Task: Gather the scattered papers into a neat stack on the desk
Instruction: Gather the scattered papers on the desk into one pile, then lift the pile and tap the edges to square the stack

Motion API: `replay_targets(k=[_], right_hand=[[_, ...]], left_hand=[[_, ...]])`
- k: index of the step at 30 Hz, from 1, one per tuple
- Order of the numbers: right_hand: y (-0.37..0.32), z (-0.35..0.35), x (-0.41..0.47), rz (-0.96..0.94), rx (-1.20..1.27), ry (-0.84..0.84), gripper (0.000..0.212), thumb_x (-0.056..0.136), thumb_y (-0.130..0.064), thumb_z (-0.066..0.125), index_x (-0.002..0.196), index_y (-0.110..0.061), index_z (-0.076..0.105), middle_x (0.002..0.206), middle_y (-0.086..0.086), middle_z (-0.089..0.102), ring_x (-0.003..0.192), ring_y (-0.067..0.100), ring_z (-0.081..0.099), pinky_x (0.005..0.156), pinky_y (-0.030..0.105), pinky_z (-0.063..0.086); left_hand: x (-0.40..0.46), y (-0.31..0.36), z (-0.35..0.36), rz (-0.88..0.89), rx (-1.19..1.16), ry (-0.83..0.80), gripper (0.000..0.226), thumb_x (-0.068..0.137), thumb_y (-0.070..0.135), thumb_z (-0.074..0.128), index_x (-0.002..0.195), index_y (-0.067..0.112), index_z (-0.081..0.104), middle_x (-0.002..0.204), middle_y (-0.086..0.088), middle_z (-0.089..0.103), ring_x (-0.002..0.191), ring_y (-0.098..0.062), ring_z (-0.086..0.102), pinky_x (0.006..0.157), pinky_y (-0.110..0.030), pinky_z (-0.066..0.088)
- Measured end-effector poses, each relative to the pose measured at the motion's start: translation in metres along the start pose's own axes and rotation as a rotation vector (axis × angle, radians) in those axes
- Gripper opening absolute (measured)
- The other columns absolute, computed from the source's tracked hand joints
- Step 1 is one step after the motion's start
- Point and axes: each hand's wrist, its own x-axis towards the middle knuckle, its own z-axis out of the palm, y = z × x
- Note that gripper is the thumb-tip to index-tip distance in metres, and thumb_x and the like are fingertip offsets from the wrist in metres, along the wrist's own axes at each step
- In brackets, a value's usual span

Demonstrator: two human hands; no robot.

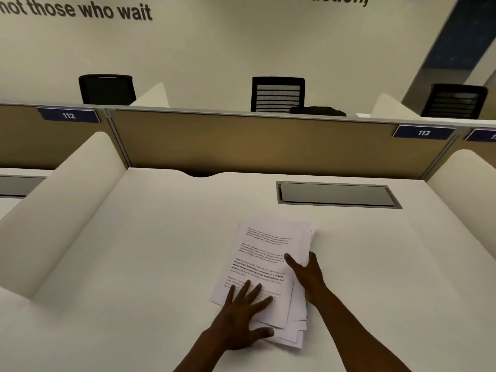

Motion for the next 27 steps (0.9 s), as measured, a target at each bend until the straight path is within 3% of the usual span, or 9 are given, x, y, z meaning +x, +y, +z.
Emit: replay_targets(k=[2, 5, 9, 12, 14, 16, 18, 21, 27], right_hand=[[0.004, 0.001, 0.0, -0.049, -0.09, 0.003, 0.075, 0.079, -0.022, 0.081, 0.142, -0.019, 0.039, 0.136, 0.008, 0.058, 0.114, 0.025, 0.057, 0.101, 0.04, 0.049], [0.004, 0.005, 0.0, -0.083, -0.063, 0.022, 0.07, 0.083, -0.003, 0.074, 0.143, -0.018, 0.04, 0.135, 0.013, 0.059, 0.11, 0.024, 0.057, 0.101, 0.042, 0.05], [-0.006, 0.005, -0.008, -0.169, 0.054, -0.086, 0.067, 0.086, -0.004, 0.072, 0.142, -0.023, 0.041, 0.134, 0.011, 0.058, 0.112, 0.027, 0.061, 0.097, 0.049, 0.054], [-0.018, 0.004, -0.017, -0.217, 0.073, -0.167, 0.065, 0.085, -0.017, 0.075, 0.142, -0.026, 0.043, 0.133, 0.004, 0.059, 0.113, 0.024, 0.063, 0.094, 0.051, 0.056], [-0.026, 0.002, -0.022, -0.249, 0.078, -0.214, 0.065, 0.084, -0.024, 0.077, 0.141, -0.029, 0.045, 0.133, 0.002, 0.06, 0.115, 0.027, 0.063, 0.092, 0.056, 0.056], [-0.033, 0.001, -0.027, -0.28, 0.091, -0.262, 0.059, 0.083, -0.029, 0.077, 0.136, -0.032, 0.051, 0.129, 0.001, 0.065, 0.113, 0.027, 0.066, 0.089, 0.055, 0.058], [-0.041, 0.002, -0.032, -0.316, 0.073, -0.287, 0.052, 0.083, -0.033, 0.076, 0.131, -0.034, 0.055, 0.125, 0.001, 0.068, 0.109, 0.024, 0.069, 0.086, 0.05, 0.06], [-0.051, 0.007, -0.037, -0.348, 0.085, -0.288, 0.046, 0.09, -0.028, 0.07, 0.132, -0.03, 0.053, 0.124, 0.002, 0.068, 0.105, 0.024, 0.07, 0.085, 0.05, 0.061], [-0.076, 0.01, -0.052, -0.495, 0.123, -0.236, 0.034, 0.096, -0.021, 0.062, 0.125, -0.034, 0.052, 0.114, -0.006, 0.069, 0.1, 0.019, 0.071, 0.08, 0.042, 0.063]], left_hand=[[-0.003, -0.001, -0.002, 0.005, -0.034, -0.001, 0.099, 0.067, 0.097, 0.032, 0.151, 0.055, 0.003, 0.165, 0.019, -0.008, 0.152, -0.012, -0.02, 0.124, -0.048, -0.014], [-0.004, -0.003, -0.008, -0.041, -0.229, 0.15, 0.093, 0.07, 0.093, 0.041, 0.15, 0.056, 0.014, 0.161, 0.027, -0.002, 0.154, -0.005, -0.007, 0.127, -0.039, -0.002], [0.003, -0.016, -0.037, -0.344, -0.576, 0.567, 0.088, 0.08, 0.067, 0.062, 0.154, 0.031, 0.031, 0.163, 0.002, 0.027, 0.152, -0.015, 0.021, 0.122, -0.031, 0.021], [0.004, -0.038, -0.073, -0.557, -0.846, 0.556, 0.109, 0.071, 0.062, 0.076, 0.158, 0.027, 0.019, 0.16, -0.005, 0.035, 0.146, -0.024, 0.036, 0.118, -0.042, 0.033], [0.003, -0.054, -0.093, -0.47, -1.139, 0.456, 0.112, 0.066, 0.053, 0.085, 0.156, 0.03, 0.022, 0.151, -0.006, 0.049, 0.135, -0.026, 0.052, 0.107, -0.046, 0.048], [-0.002, -0.063, -0.109, -0.285, -1.288, 0.384, 0.088, 0.065, 0.042, 0.09, 0.141, 0.028, 0.048, 0.133, -0.005, 0.067, 0.117, -0.025, 0.067, 0.09, -0.04, 0.059], [-0.004, -0.061, -0.117, -0.188, -1.299, 0.383, 0.062, 0.07, 0.033, 0.088, 0.125, 0.024, 0.063, 0.123, -0.005, 0.073, 0.11, -0.026, 0.071, 0.084, -0.037, 0.062], [-0.006, -0.048, -0.119, -0.186, -1.336, 0.492, 0.041, 0.081, 0.022, 0.08, 0.119, 0.018, 0.066, 0.117, -0.009, 0.075, 0.101, -0.027, 0.074, 0.083, -0.045, 0.062], [-0.018, -0.025, -0.139, -0.13, -1.238, 0.723, 0.034, 0.085, 0.023, 0.074, 0.117, 0.02, 0.064, 0.11, -0.003, 0.077, 0.093, -0.022, 0.076, 0.072, -0.035, 0.064]])
